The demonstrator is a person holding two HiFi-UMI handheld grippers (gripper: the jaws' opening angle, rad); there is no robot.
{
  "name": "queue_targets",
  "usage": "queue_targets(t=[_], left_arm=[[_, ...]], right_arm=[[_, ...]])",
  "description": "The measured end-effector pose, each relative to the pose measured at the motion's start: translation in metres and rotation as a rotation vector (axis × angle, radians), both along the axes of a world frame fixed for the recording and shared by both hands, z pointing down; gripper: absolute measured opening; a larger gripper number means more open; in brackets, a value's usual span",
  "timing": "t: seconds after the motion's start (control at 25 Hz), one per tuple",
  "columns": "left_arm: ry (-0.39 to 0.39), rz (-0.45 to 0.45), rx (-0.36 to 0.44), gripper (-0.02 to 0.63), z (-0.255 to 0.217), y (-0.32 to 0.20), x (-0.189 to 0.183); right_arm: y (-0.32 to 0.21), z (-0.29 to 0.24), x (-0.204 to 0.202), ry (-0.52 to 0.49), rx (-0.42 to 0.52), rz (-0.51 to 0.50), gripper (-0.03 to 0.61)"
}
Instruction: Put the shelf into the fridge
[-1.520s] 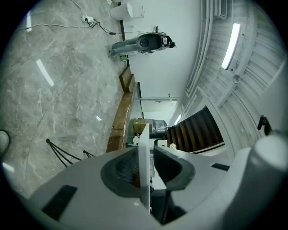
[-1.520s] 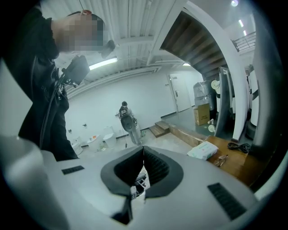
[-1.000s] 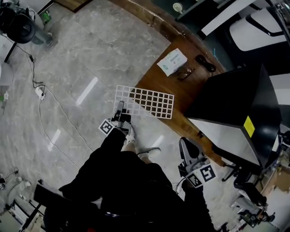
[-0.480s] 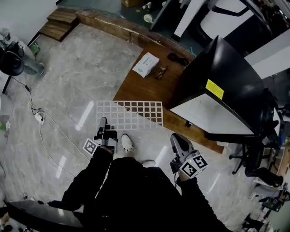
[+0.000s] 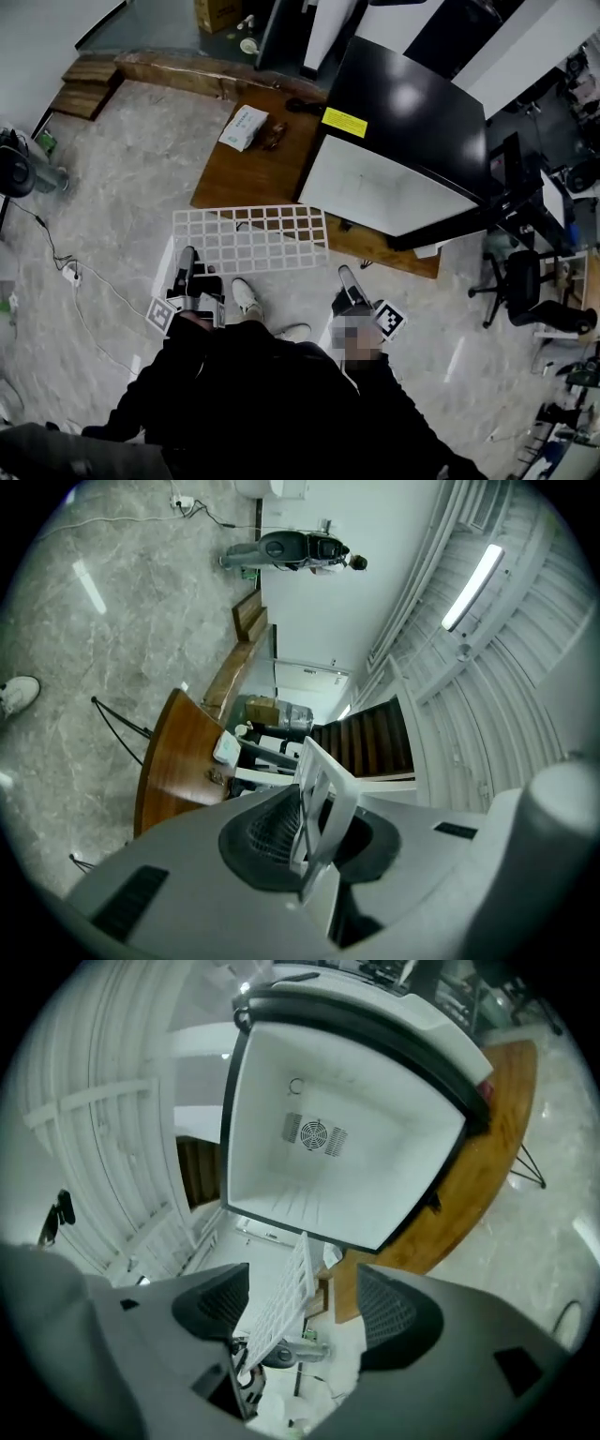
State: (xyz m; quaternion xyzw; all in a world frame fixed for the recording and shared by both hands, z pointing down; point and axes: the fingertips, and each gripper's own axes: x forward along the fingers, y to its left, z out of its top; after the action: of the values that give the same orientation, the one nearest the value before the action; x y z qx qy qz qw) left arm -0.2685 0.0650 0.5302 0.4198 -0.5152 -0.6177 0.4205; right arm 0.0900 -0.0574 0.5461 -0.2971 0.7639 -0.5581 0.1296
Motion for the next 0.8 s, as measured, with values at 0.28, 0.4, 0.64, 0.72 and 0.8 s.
queue_targets(t=[0.28,0.4,0.64,0.72,0.8], left_arm=[[0.021,0.136,0.049,0.04,-0.035,-0.023,0.108],[0.03,0.195,0.058,0.04,-0.046,-0.033,0.155],[0.009,0.284,0.078,0.04,-0.063,-0.067,0.221],[-0.009,0.301,0.065,0.04,-0.062,-0.08,0.235],[-0.037,0.318,0.045,0.038,-0.059,-0.095,0.246]], right_arm=[[0.021,-0.015,0.052,-0.181,-0.05,0.096,0.359],[0.014,-0.026,0.086,-0.258,-0.088,0.2,0.335],[-0.009,-0.048,0.166,-0.302,-0.057,0.439,0.035],[-0.015,-0.052,0.183,-0.316,-0.049,0.488,0.034],[-0.021,-0.052,0.197,-0.324,-0.047,0.529,0.032]])
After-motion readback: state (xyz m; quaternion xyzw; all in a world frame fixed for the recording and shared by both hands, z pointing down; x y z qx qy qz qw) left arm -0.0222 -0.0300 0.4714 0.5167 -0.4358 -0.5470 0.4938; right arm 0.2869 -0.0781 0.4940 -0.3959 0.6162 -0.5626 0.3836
